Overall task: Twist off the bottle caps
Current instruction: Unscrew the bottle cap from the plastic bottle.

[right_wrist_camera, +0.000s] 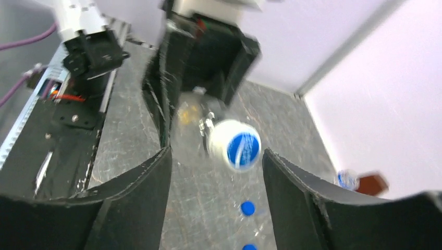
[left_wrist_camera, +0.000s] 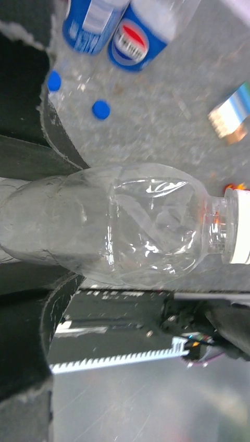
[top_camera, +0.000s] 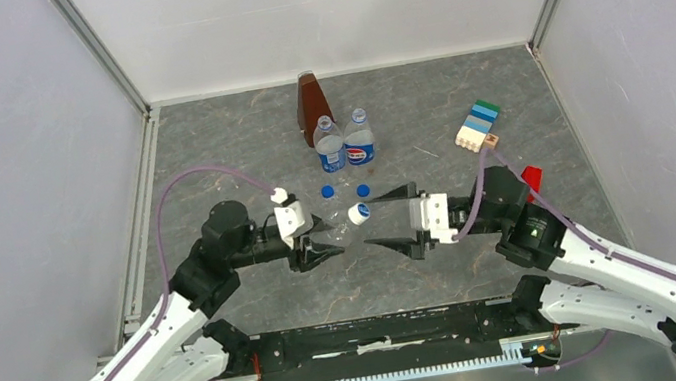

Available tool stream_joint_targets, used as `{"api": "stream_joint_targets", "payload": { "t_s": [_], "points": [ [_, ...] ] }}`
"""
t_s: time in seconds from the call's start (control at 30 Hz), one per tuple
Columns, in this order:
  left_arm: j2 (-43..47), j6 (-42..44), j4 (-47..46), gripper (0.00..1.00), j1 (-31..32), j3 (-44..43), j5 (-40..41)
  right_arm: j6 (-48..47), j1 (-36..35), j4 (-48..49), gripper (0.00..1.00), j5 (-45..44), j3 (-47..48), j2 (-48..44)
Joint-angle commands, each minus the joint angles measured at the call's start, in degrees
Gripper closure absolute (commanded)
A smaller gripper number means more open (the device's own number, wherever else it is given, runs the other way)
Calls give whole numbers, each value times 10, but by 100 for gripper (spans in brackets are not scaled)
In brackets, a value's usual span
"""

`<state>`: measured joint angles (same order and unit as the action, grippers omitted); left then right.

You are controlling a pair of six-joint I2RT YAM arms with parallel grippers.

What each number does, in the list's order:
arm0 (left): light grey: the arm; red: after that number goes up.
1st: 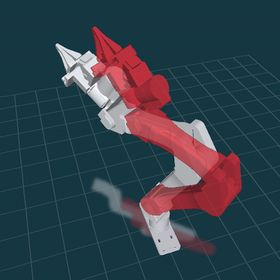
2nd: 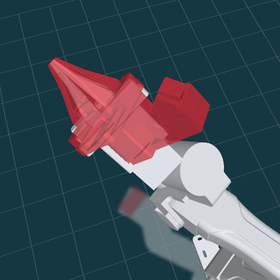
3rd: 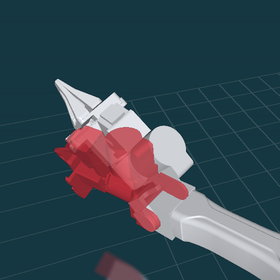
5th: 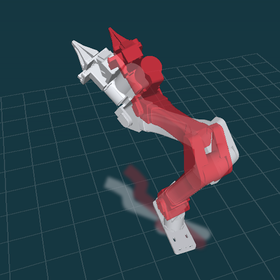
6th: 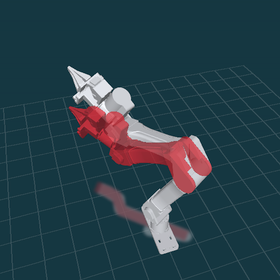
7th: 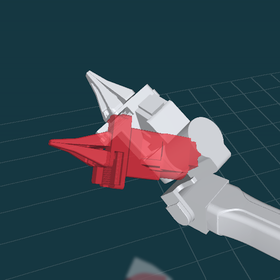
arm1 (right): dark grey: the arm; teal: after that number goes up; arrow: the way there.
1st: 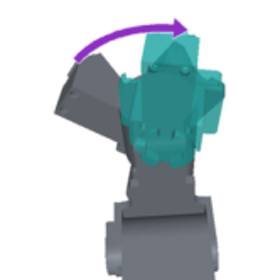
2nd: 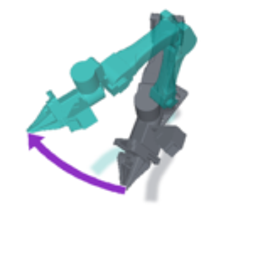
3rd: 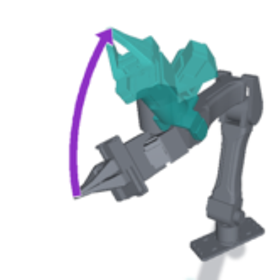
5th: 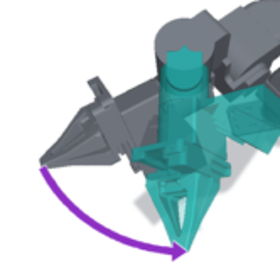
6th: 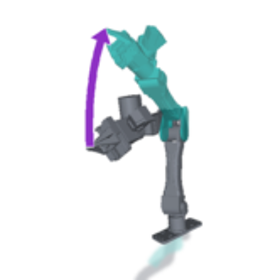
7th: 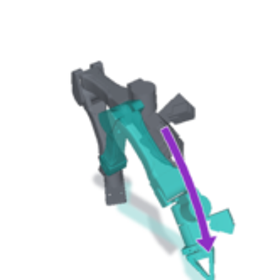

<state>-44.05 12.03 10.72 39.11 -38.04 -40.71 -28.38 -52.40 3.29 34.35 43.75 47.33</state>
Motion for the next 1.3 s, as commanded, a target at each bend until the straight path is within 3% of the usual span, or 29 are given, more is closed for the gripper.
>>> {"api": "stream_joint_targets", "payload": {
  "t_s": [0.0, 0.23, 0.47, 0.8, 0.97, 1.27],
  "points": [
    [46, 29, -138, 98, 13, 24, 49, 226, 8, 115, 30, -166, -50, -21],
    [65, 23, -271, 98, 80, 102, 170, 451, 9, 414, 29, -172, -160, -21],
    [22, -20, -382, 98, 162, 135, 343, 532, 8, 546, 29, -158, -188, 16],
    [-27, -33, -494, 98, 225, 168, 489, 601, 8, 657, 32, -241, -223, 60],
    [-41, -34, -522, 98, 239, 172, 500, 645, 8, 749, 37, -255, -235, 106],
    [-58, -36, -535, 98, 247, 170, 507, 658, 8, 752, 46, -271, -217, 149]
  ]
}}
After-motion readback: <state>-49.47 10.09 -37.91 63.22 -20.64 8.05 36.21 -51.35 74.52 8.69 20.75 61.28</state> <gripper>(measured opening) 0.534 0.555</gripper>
